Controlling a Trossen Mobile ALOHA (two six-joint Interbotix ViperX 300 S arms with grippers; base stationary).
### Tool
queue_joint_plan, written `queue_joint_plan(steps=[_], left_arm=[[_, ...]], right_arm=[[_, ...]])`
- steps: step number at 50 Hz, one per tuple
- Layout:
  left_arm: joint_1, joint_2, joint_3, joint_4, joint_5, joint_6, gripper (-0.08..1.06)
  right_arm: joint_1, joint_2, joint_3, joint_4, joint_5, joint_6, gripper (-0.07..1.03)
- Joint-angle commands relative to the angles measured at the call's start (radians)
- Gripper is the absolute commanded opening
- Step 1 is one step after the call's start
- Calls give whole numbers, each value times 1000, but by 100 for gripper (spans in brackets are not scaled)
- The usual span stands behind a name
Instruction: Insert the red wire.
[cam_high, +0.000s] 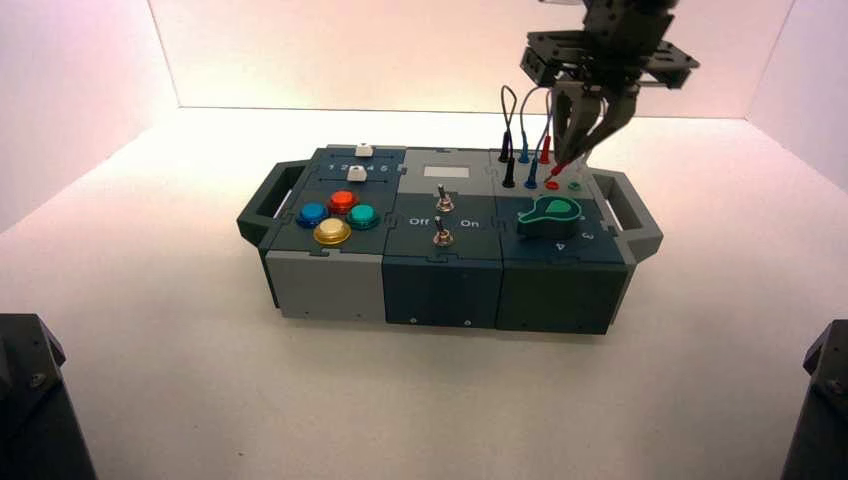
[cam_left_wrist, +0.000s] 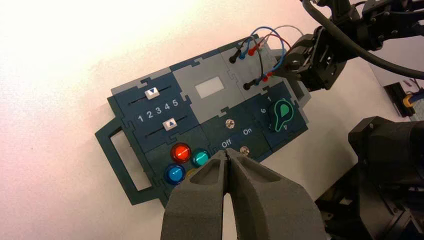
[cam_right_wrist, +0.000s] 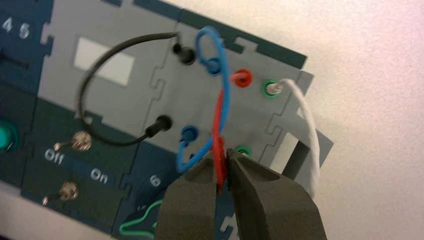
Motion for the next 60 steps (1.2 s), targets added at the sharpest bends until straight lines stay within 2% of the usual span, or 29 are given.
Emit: queue_joint_plan(steps=[1, 7, 13, 19, 54, 60], left_arm=[[-2, -9, -14, -3, -8, 6, -3], [-3, -9, -12, -3, -8, 6, -3], [-2, -11, -14, -3, -8, 6, -3], [-2, -9, -14, -3, -8, 6, -3], [-2, -18, -14, -2, -9, 6, -3], [-3, -21, -14, -3, -9, 6, -3]], right_arm=[[20, -9, -55, -20, 38, -2, -2], [25, -5, -86, -41, 83, -2, -2], [25, 15, -107, -91, 133, 0, -2], [26, 38, -114, -110, 146, -2, -2], [35, 77, -127, -118, 149, -2, -2], [35, 75, -130, -117, 181, -2, -2]])
